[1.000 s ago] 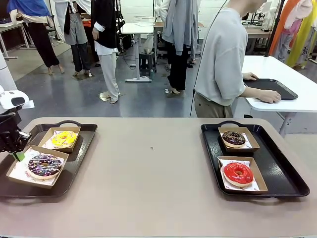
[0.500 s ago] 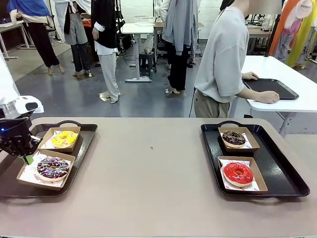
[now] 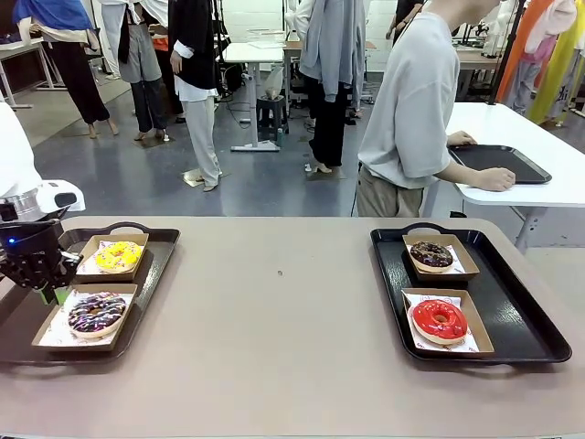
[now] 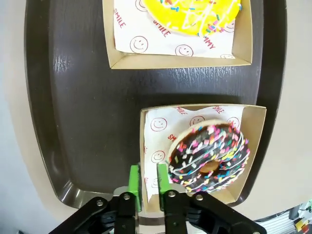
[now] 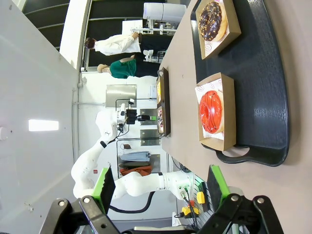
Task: Individually package the donuts and arrange them on the tray.
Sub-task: Place the picked Paper togo box on the Handle tray.
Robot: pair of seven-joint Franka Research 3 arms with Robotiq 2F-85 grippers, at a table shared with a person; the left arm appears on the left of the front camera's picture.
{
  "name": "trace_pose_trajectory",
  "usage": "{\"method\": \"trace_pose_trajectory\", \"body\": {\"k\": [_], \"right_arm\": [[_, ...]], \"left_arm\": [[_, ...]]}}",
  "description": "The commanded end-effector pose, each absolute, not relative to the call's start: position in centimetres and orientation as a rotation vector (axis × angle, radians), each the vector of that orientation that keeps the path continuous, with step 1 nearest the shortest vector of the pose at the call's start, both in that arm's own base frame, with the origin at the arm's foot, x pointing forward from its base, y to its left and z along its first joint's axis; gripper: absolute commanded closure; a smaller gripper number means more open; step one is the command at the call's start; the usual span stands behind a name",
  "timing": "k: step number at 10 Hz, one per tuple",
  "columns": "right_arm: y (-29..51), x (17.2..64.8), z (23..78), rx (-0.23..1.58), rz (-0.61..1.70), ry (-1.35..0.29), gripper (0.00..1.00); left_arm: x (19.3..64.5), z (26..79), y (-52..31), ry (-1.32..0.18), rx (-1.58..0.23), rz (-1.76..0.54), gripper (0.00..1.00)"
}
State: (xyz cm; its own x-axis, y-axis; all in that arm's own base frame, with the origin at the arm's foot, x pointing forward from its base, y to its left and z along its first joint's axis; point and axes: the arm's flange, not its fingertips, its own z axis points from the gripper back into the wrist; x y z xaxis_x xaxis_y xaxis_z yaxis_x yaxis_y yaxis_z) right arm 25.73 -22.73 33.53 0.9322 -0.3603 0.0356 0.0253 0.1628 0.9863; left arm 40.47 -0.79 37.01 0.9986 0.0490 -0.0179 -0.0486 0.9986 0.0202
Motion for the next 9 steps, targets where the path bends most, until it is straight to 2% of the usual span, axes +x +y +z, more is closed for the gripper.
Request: {"method": "trace_pose_trajectory", "body": {"k": [1,3,4,5,6,7,8,9], "right_arm": [[-22.8,25.7,33.6,1.390,-0.278,-0.292,0.00],[-22.8,25.7,33.6,1.390,-0.278,-0.292,0.00],[-22.8,25.7,33.6,1.390,-0.278,-0.292,0.00],[-22.8,25.7,33.6,1.390,-0.278,-0.292,0.00],[-22.8,25.7,33.6,1.390,-0.278,-0.292,0.00],[-22.8,25.7,33.6,1.390,-0.278,-0.292,0.00],[-22.8,25.7,33.6,1.390,-0.278,-0.292,0.00],[-22.8,25.7,33.6,1.390,-0.278,-0.292,0.00]], "left_arm": [[40.7,37.3,-0.8,0.000,0.056,0.065,0.00],[40.5,37.6,-0.6,-0.004,0.050,0.065,0.00],[40.4,37.8,-0.5,-0.004,0.044,0.064,0.08],[40.4,37.9,-0.4,0.000,0.036,0.065,0.39],[40.4,38.0,-0.4,0.002,0.029,0.065,0.00],[40.3,38.2,-0.3,0.001,0.020,0.061,0.20],[40.2,38.5,-0.1,0.001,0.007,0.058,0.00],[40.1,39.2,0.3,0.014,-0.039,0.048,0.00]]}}
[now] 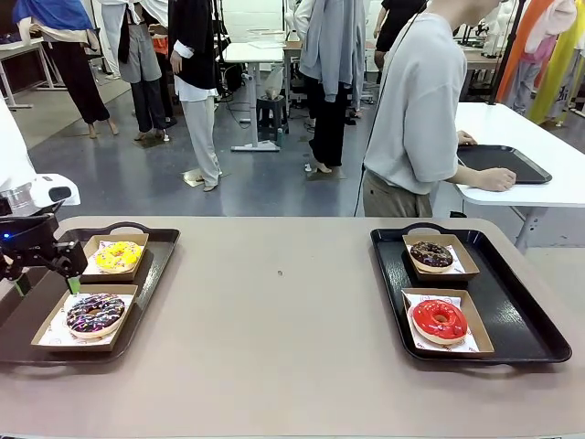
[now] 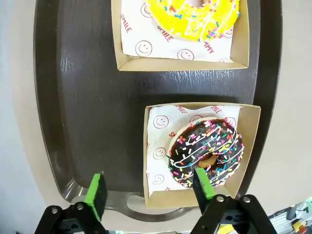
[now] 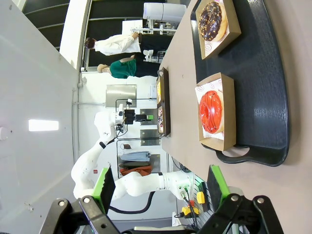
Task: Individually package the donuts and arrange them on the tray.
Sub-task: Place the picked Paper togo box on the Handle tray.
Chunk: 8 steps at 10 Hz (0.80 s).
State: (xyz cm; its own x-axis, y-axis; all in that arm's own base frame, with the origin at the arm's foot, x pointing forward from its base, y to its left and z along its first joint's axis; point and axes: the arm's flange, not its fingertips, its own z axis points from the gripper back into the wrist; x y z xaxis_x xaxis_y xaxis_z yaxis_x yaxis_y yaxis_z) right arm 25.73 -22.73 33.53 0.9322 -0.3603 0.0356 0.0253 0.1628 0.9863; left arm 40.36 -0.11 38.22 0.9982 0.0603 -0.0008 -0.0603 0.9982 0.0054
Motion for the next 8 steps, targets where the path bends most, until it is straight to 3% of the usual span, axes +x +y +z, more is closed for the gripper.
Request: {"method": "trace_pose_trajectory", "body": {"k": [1,4,8], "right_arm": [[-22.8,25.7,33.6,1.390,-0.278,-0.292,0.00],[-22.8,25.7,33.6,1.390,-0.278,-0.292,0.00],[-22.8,25.7,33.6,1.390,-0.278,-0.292,0.00]], "left_arm": [[40.1,39.8,0.8,0.020,-0.077,0.050,0.00],[39.8,41.3,1.9,0.016,-0.186,0.010,0.00],[40.6,47.2,11.0,-0.088,-0.730,-0.002,0.00]]}}
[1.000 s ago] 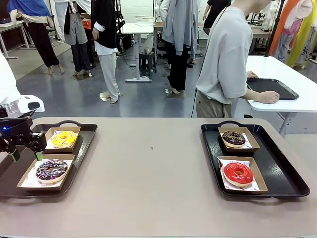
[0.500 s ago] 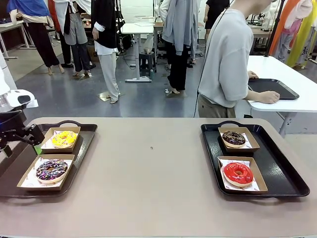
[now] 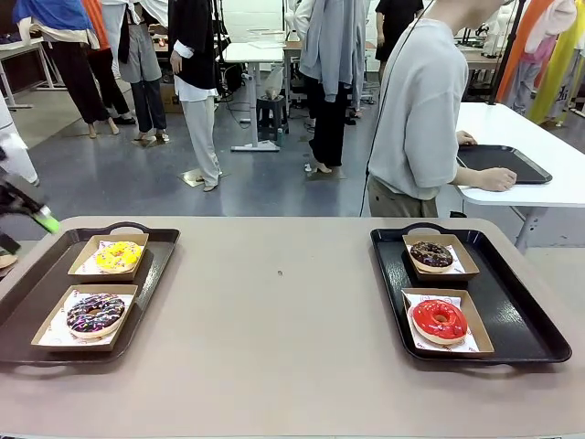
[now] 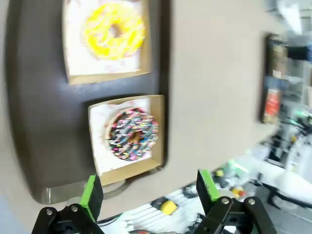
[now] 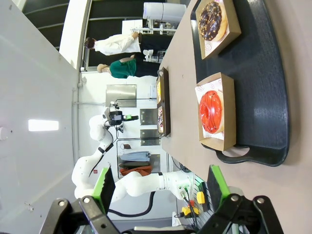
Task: Individually package the donuts and arrange them on the tray.
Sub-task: Place the picked Paper togo box on the Handle tray.
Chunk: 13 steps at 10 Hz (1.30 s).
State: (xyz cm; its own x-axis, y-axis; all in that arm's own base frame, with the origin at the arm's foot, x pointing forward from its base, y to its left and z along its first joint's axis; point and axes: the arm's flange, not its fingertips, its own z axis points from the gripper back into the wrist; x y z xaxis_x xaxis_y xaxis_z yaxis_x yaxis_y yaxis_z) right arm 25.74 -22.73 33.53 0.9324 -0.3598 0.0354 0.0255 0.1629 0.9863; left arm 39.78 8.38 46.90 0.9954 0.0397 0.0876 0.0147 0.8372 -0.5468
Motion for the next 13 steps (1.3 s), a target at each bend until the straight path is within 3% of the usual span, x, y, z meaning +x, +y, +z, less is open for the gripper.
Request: {"method": "trace_pose_trajectory", "body": {"k": [1,3,6,11,13], "right_arm": [[-22.8,25.7,33.6,1.390,-0.278,-0.292,0.00],[-22.8,25.7,33.6,1.390,-0.278,-0.292,0.00],[-22.8,25.7,33.6,1.390,-0.278,-0.292,0.00],[-22.8,25.7,33.6,1.390,-0.278,-0.292,0.00],[-22.8,25.7,33.6,1.390,-0.278,-0.292,0.00]], "left_arm": [[40.6,47.4,13.0,-0.115,-0.811,0.013,0.00],[40.5,46.5,18.8,-0.166,-1.015,0.098,0.00],[38.9,42.1,24.4,-0.158,-1.171,0.209,0.00],[35.9,39.1,28.6,-0.266,-1.279,0.172,0.00],[36.0,39.1,27.4,-0.196,-1.231,0.215,0.00]]}}
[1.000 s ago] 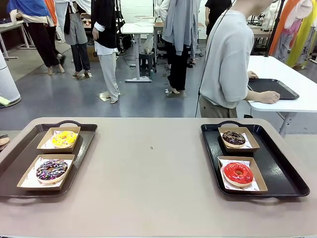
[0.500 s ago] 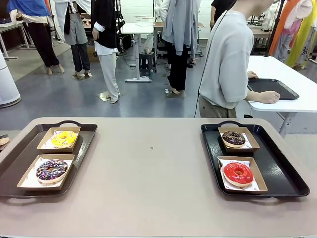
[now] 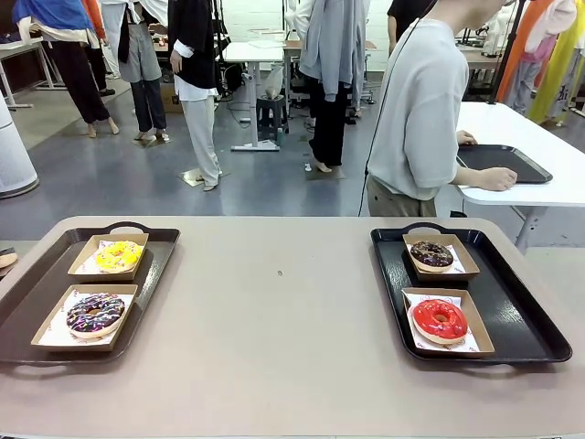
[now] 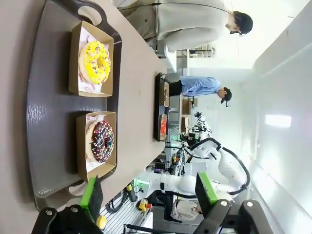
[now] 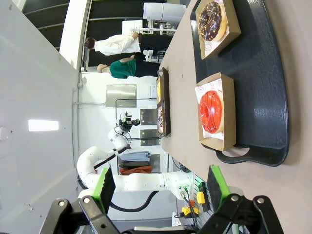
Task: Individually package the donuts and arrange them on the tray.
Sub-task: Place the picked Paper togo box on the Handle tray.
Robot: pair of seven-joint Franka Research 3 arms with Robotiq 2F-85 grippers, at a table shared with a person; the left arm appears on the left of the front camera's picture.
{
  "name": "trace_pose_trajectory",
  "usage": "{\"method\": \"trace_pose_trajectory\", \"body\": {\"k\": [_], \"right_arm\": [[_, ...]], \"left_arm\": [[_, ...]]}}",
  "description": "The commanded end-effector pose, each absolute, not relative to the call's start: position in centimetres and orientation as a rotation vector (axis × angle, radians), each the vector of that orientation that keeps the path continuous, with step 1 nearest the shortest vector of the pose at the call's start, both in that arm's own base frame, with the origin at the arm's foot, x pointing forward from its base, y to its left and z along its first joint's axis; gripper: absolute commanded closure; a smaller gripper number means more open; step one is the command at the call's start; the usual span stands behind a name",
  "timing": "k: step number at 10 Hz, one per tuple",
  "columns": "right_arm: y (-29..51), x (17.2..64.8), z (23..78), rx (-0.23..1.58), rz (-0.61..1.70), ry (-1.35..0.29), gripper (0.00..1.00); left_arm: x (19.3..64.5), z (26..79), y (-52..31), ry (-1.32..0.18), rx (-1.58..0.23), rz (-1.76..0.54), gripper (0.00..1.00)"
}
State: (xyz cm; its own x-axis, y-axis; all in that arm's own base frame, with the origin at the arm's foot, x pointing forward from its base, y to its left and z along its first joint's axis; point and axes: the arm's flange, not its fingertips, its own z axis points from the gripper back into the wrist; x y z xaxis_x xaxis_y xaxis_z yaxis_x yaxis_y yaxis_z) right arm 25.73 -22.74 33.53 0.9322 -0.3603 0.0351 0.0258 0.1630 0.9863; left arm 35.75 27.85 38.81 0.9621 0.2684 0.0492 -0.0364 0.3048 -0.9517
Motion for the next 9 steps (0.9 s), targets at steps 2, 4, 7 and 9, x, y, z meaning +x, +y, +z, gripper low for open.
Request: {"method": "trace_pose_trajectory", "body": {"k": [2,4,7,9], "right_arm": [[-22.79,25.74,33.57,1.390,-0.278,-0.292,0.00],[-22.79,25.74,33.57,1.390,-0.278,-0.292,0.00],[-22.79,25.74,33.57,1.390,-0.278,-0.292,0.00],[-22.79,25.74,33.57,1.390,-0.278,-0.292,0.00]], "left_arm": [[36.00,39.14,27.39,-0.196,-1.231,0.215,0.00],[36.00,39.14,27.39,-0.196,-1.231,0.215,0.00],[36.00,39.14,27.39,-0.196,-1.231,0.215,0.00],[36.00,39.14,27.39,-0.196,-1.231,0.215,0.00]]}}
